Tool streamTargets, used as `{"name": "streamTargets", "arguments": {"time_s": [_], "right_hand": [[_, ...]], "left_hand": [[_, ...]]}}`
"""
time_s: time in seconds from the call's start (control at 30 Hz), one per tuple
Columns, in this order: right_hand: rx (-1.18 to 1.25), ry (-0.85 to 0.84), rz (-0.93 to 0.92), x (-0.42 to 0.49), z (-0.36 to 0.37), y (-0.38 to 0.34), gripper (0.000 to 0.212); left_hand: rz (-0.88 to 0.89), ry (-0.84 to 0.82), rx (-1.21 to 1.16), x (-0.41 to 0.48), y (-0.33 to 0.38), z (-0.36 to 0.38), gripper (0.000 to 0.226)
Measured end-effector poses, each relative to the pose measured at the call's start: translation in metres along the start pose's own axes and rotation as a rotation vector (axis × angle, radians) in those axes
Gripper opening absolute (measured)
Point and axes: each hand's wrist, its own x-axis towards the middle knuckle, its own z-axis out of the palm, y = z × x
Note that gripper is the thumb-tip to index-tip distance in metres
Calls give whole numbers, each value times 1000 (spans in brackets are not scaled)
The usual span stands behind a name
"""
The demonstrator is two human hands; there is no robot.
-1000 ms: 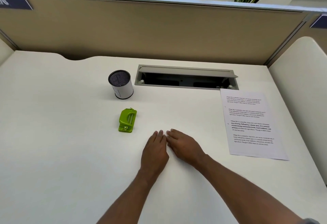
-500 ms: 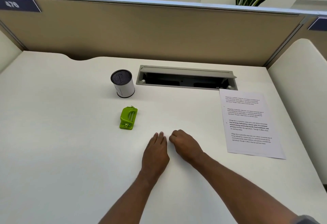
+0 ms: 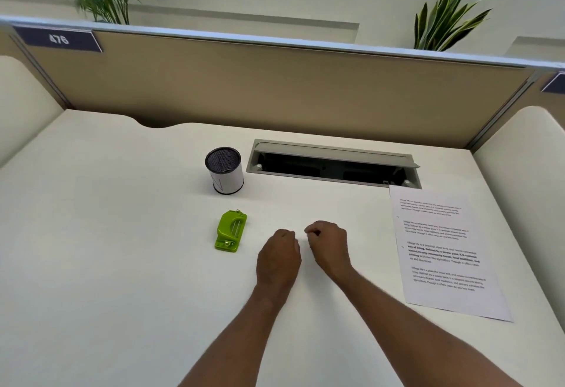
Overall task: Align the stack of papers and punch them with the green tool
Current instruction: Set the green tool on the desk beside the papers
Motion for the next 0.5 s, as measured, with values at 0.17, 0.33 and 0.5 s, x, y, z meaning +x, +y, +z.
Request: {"name": "streamTargets", "arguments": {"time_s": [0.17, 0.33, 0.5], "right_hand": [[228, 47, 7, 46, -7, -81, 24], [146, -36, -223, 89, 14, -164, 26], [-78, -175, -407, 119, 60, -198, 30]], "left_hand": [[-87, 105, -85, 34, 11, -21, 32], [-202, 263, -191, 65, 2, -42, 26], [-322, 285, -298, 89, -16, -54, 21]]}}
